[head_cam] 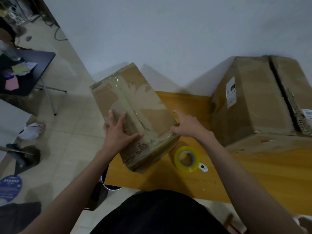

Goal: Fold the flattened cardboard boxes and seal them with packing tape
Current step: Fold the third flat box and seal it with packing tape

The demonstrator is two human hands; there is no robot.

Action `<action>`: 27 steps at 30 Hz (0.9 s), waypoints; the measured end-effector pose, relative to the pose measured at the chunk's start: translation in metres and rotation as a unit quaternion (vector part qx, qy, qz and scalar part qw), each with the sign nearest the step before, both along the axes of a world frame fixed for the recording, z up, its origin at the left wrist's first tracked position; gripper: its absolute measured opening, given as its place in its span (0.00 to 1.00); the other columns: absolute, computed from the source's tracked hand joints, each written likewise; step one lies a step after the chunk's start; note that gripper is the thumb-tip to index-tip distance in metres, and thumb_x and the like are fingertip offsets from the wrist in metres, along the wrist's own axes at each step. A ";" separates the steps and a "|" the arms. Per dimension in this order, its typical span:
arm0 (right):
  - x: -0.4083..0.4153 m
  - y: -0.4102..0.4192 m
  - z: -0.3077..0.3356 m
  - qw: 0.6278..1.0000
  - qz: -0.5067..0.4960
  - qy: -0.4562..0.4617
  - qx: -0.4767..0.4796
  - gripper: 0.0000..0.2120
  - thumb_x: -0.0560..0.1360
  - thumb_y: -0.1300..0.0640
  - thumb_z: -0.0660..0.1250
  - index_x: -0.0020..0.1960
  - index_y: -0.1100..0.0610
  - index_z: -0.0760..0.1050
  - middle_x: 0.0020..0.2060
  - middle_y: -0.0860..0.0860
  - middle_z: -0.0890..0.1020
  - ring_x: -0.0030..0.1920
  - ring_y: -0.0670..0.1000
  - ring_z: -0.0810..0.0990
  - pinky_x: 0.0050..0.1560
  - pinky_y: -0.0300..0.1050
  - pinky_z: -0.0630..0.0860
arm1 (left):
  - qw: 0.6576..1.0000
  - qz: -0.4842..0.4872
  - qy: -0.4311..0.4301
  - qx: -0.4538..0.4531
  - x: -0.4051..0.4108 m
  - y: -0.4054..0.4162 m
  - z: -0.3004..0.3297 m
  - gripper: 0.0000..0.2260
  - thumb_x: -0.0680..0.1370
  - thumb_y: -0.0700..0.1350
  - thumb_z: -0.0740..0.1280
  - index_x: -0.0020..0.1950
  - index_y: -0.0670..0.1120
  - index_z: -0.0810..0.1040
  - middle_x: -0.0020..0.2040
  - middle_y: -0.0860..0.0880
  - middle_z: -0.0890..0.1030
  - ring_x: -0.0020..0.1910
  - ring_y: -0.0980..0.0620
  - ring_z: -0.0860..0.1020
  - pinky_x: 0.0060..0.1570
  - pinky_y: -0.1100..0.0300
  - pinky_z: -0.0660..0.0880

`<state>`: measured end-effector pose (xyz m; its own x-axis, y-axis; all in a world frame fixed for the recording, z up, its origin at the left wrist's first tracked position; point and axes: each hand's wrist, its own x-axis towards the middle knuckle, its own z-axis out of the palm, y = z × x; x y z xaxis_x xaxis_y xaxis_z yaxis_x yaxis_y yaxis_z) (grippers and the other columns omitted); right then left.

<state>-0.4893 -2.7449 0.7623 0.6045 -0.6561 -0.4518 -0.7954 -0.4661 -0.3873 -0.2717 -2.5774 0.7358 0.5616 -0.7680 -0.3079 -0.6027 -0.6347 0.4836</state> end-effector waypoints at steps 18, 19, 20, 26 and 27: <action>0.031 0.042 -0.011 0.995 0.009 -0.033 0.089 0.54 0.69 0.36 0.74 0.73 0.27 0.32 0.76 0.64 0.56 0.71 0.66 0.67 0.66 0.58 0.70 | 0.994 -0.113 -0.008 0.009 0.014 0.052 -0.001 0.55 0.58 0.72 0.75 0.79 0.66 0.50 0.79 0.62 0.35 0.79 0.40 0.47 0.70 0.33 0.65; 0.027 0.047 -0.012 0.995 0.005 -0.029 0.093 0.57 0.68 0.37 0.75 0.73 0.28 0.31 0.77 0.64 0.54 0.71 0.67 0.67 0.65 0.58 0.71 | 0.992 -0.129 -0.003 0.008 0.016 0.052 -0.001 0.55 0.58 0.73 0.74 0.79 0.66 0.50 0.79 0.63 0.35 0.79 0.40 0.47 0.70 0.33 0.64; 0.023 0.052 -0.014 0.995 -0.003 -0.028 0.093 0.59 0.66 0.37 0.76 0.73 0.29 0.30 0.77 0.64 0.53 0.71 0.67 0.67 0.65 0.59 0.71 | 0.989 -0.147 0.003 0.009 0.019 0.049 -0.001 0.55 0.57 0.73 0.74 0.79 0.66 0.51 0.78 0.63 0.35 0.79 0.40 0.47 0.70 0.32 0.63; 0.008 0.059 -0.026 0.993 -0.086 -0.039 0.075 0.65 0.60 0.31 0.77 0.73 0.33 0.27 0.77 0.65 0.52 0.75 0.67 0.60 0.68 0.61 0.67 | 0.963 -0.269 0.001 0.031 0.051 -0.002 0.002 0.54 0.59 0.69 0.77 0.78 0.67 0.52 0.79 0.63 0.38 0.80 0.44 0.44 0.74 0.34 0.56; 0.006 0.057 -0.026 0.991 -0.102 -0.045 0.080 0.64 0.60 0.30 0.76 0.74 0.33 0.28 0.77 0.64 0.53 0.75 0.66 0.61 0.68 0.60 0.67 | 0.958 -0.286 0.000 0.038 0.055 -0.015 0.004 0.54 0.60 0.68 0.77 0.79 0.67 0.51 0.79 0.63 0.38 0.80 0.44 0.43 0.75 0.35 0.55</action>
<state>-0.4830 -2.6878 0.7363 0.5094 -0.6936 -0.5092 -0.8254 -0.2266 -0.5171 -0.2170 -2.5924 0.7400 0.0562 -0.9251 -0.3755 -0.8617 -0.2349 0.4497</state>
